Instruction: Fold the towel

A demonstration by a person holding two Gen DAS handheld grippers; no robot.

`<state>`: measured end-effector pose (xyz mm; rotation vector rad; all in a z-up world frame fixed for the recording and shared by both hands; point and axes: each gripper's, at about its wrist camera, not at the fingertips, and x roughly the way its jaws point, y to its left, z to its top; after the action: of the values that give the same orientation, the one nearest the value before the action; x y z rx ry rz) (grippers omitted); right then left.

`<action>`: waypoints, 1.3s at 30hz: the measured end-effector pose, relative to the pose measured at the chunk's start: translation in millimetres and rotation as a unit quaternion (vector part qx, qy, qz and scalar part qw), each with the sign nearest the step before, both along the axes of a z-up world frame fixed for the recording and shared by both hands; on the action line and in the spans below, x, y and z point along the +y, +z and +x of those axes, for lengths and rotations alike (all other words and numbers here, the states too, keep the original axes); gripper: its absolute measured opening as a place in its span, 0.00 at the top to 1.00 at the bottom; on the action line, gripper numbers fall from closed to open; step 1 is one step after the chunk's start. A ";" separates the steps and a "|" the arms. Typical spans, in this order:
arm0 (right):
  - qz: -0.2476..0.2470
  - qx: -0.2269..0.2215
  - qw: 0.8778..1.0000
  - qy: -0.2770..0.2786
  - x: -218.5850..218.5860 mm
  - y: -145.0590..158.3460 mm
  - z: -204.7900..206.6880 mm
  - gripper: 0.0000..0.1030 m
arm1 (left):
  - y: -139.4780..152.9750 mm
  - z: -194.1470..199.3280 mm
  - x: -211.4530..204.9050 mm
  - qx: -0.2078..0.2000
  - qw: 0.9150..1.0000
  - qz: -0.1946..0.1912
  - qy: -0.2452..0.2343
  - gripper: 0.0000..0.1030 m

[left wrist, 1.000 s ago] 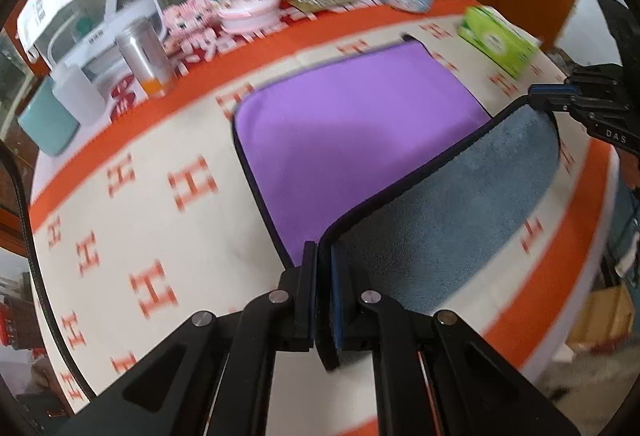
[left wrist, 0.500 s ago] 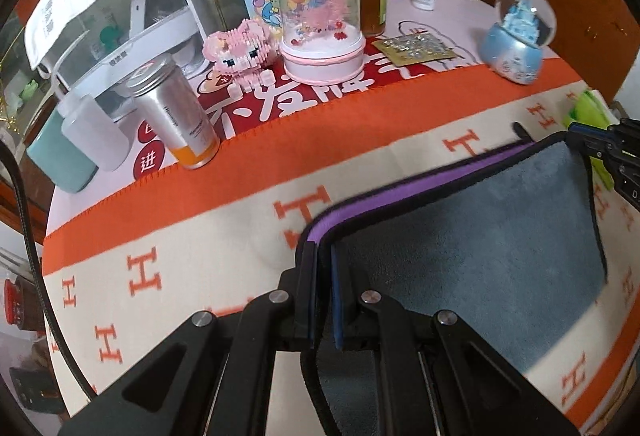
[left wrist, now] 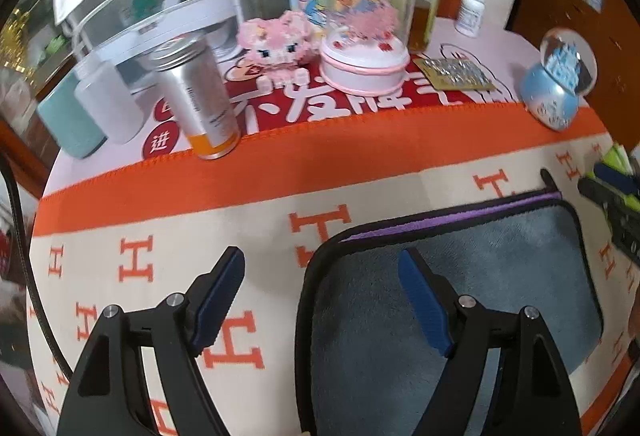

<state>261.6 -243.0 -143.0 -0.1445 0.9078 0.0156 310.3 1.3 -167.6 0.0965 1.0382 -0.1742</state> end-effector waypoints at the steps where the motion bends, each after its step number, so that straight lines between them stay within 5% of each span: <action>1: 0.004 0.003 1.000 0.001 2.0 2.6 -3.0 0.59 | 2.5 -2.4 1.4 -0.001 1.000 0.000 0.007 0.24; 7: 0.021 0.009 1.000 0.012 21.2 20.2 -25.0 0.59 | 20.8 -24.0 5.8 -0.005 1.000 -0.002 0.029 0.23; 11: 0.053 0.009 0.999 0.002 30.3 38.0 -44.2 0.59 | 39.0 -47.8 4.7 -0.009 0.999 -0.007 0.042 0.11; 22: 0.064 -0.010 0.998 -0.002 61.6 87.8 -110.0 0.57 | 109.6 -133.9 4.5 -0.053 0.997 -0.025 0.051 0.03; 33: 0.083 -0.032 0.996 -0.011 82.5 139.7 -175.8 0.50 | 164.6 -219.4 33.9 -0.069 0.991 -0.073 0.090 0.02; 39: 0.067 -0.055 0.996 0.001 94.8 164.5 -212.5 0.44 | 183.1 -259.0 37.9 -0.088 0.990 -0.051 0.099 0.02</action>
<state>49.1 -148.2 21.5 -0.0209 0.7943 0.0709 51.4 39.2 15.5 -0.0832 0.8547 -0.0381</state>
